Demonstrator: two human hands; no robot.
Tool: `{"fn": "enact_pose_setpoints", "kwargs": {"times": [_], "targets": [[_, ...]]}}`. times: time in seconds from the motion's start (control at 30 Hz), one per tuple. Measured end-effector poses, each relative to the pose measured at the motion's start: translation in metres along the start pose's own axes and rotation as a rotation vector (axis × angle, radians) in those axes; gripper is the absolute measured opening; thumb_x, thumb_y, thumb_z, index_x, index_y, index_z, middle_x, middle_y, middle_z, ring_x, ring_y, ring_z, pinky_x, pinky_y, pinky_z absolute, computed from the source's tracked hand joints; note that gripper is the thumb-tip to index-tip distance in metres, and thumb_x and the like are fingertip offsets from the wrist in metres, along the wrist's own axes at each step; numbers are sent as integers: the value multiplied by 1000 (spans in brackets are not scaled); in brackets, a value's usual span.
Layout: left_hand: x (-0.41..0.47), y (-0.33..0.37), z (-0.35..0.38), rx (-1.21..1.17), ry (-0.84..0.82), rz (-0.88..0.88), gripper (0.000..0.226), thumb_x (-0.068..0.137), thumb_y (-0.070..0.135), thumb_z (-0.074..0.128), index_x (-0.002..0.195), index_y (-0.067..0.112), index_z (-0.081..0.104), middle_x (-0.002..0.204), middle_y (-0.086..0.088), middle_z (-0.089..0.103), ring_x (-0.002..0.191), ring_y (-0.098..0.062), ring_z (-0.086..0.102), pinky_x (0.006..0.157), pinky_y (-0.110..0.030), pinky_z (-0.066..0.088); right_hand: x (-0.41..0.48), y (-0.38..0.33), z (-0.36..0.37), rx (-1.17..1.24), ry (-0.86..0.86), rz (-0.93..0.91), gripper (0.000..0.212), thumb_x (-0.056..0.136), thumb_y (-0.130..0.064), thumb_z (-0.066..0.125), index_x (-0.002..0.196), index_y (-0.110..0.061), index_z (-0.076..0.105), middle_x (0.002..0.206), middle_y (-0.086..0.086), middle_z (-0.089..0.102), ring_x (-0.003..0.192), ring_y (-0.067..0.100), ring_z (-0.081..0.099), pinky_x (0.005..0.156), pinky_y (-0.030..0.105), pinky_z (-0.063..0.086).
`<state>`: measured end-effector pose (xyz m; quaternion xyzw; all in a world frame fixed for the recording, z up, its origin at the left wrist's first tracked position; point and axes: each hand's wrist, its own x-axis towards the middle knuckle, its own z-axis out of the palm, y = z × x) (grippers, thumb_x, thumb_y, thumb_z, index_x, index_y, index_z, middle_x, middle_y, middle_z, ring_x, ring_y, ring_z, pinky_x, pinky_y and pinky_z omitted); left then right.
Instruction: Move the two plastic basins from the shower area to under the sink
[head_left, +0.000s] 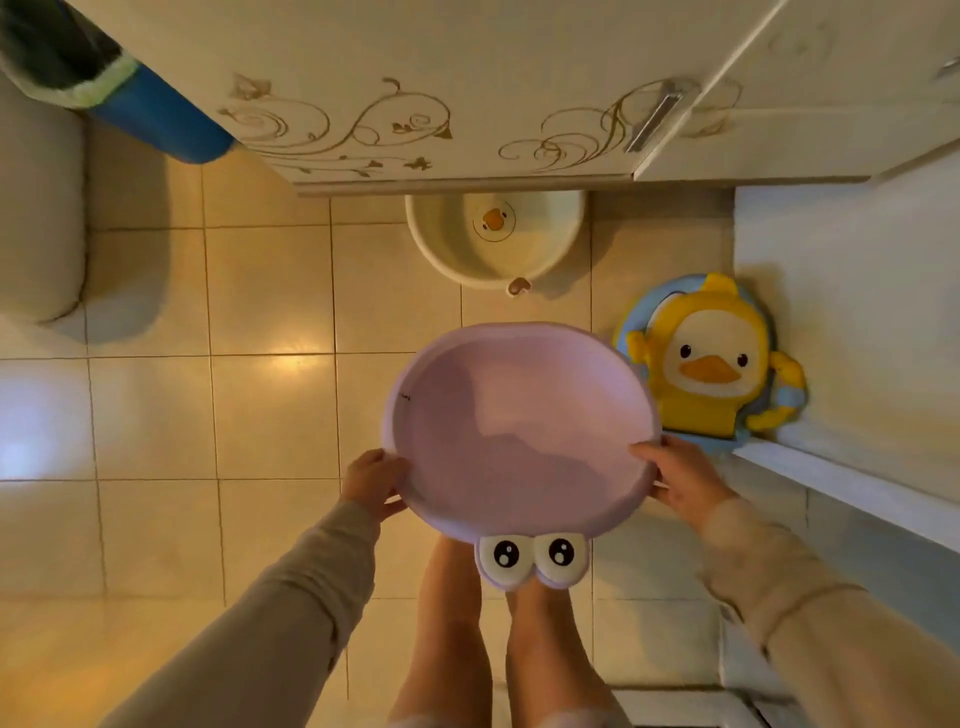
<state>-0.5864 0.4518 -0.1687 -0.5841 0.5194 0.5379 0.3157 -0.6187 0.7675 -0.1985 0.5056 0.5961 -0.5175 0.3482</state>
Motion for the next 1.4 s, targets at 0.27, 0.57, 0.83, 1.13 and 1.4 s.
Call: {"fn": "enact_pose_setpoints", "kwargs": {"times": [0.27,0.57,0.83,1.13,1.4], "targets": [[140,49,43,50,-37,98,26,84,-2,51,108,8,55,101,-12,59,91,-29,56,63,-30,50,142,-35,52,2,22,-106,30,85,-3,58,113,-14,58,104,7,59,99,23,53,68,31,45],[248,166,94,118,46,505,13,79,9,59,91,11,60,86,-8,62,69,-21,58,66,-30,47,259,-168,105,-239,320,-565,26,74,-20,67,94,-20,52,105,11,60,95,23,57,72,33,43],[342,226,118,13,115,745,19,77,12,57,87,27,64,60,17,60,60,-2,44,43,-9,37,349,-221,166,-210,418,-764,49,76,-21,62,122,-6,54,125,8,63,113,22,60,90,27,47],[403,205,135,138,25,843,65,96,20,40,152,20,8,152,-5,35,133,-20,41,108,-26,37,395,-200,187,-475,561,-671,45,89,-21,47,131,-4,47,139,16,53,127,31,49,100,33,38],[389,197,128,501,236,744,49,91,32,46,135,11,39,130,-16,57,115,-34,57,96,-39,48,360,-177,171,-354,293,-592,60,92,-34,48,145,-11,30,147,11,43,127,29,49,102,41,43]]}}
